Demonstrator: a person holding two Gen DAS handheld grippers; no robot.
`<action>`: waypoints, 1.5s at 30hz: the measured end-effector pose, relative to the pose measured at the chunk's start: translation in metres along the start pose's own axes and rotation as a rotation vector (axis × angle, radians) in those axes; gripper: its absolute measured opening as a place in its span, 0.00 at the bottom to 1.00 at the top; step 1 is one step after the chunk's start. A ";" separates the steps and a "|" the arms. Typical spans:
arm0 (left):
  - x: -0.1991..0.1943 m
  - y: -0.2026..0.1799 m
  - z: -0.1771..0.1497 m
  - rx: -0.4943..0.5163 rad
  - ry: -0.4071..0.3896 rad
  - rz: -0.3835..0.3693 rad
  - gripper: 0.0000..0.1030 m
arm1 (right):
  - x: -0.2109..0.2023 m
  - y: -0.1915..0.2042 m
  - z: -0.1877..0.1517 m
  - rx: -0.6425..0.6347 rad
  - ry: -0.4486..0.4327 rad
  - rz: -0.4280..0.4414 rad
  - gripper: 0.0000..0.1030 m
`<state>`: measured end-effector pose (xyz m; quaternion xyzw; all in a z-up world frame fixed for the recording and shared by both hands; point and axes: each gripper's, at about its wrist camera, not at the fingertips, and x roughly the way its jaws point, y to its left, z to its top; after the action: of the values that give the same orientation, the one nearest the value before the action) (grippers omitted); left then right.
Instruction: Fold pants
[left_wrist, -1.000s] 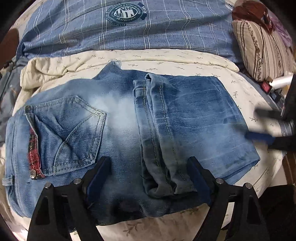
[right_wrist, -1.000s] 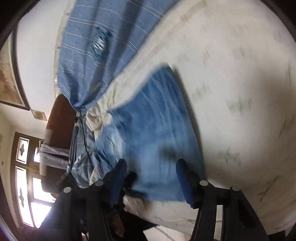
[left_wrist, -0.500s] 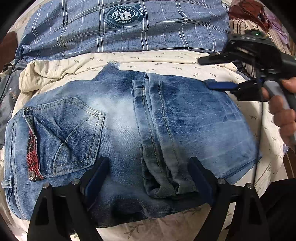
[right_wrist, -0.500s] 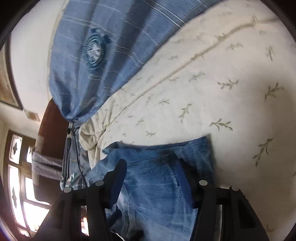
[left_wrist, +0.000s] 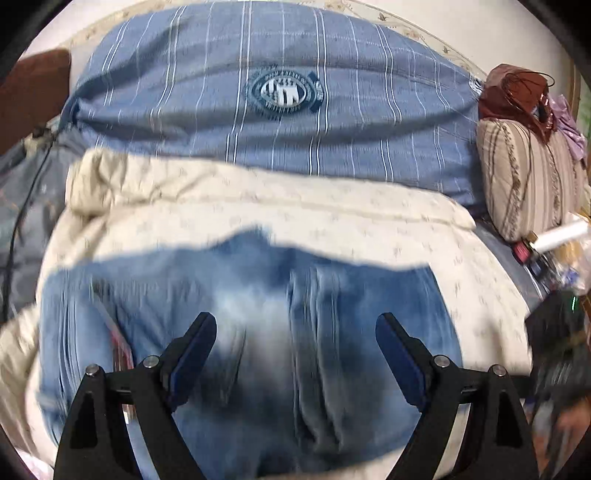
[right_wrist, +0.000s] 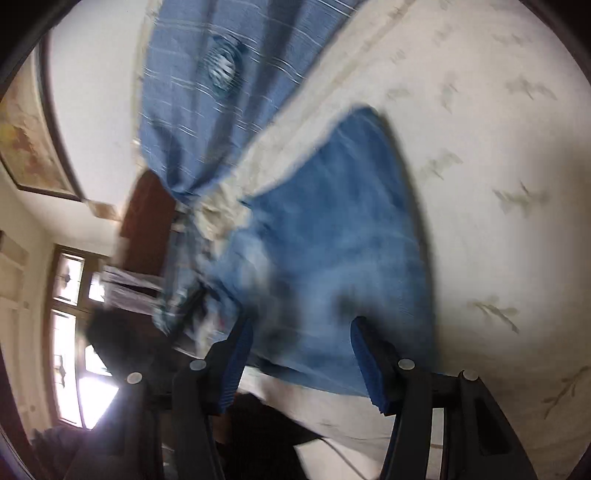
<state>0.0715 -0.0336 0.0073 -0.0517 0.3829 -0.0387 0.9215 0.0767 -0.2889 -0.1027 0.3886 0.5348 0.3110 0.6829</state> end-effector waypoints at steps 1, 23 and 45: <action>0.008 -0.007 0.010 0.014 -0.006 0.036 0.86 | 0.001 -0.002 0.001 0.000 0.004 0.006 0.57; 0.032 -0.006 0.008 0.026 0.177 0.096 0.93 | -0.026 0.027 -0.013 -0.222 -0.094 0.035 0.57; -0.067 0.109 -0.063 -0.381 0.006 -0.064 0.95 | -0.015 0.038 0.003 -0.117 -0.108 -0.116 0.62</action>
<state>-0.0168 0.0781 -0.0031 -0.2375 0.3841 0.0049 0.8922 0.0757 -0.2827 -0.0620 0.3326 0.4997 0.2805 0.7490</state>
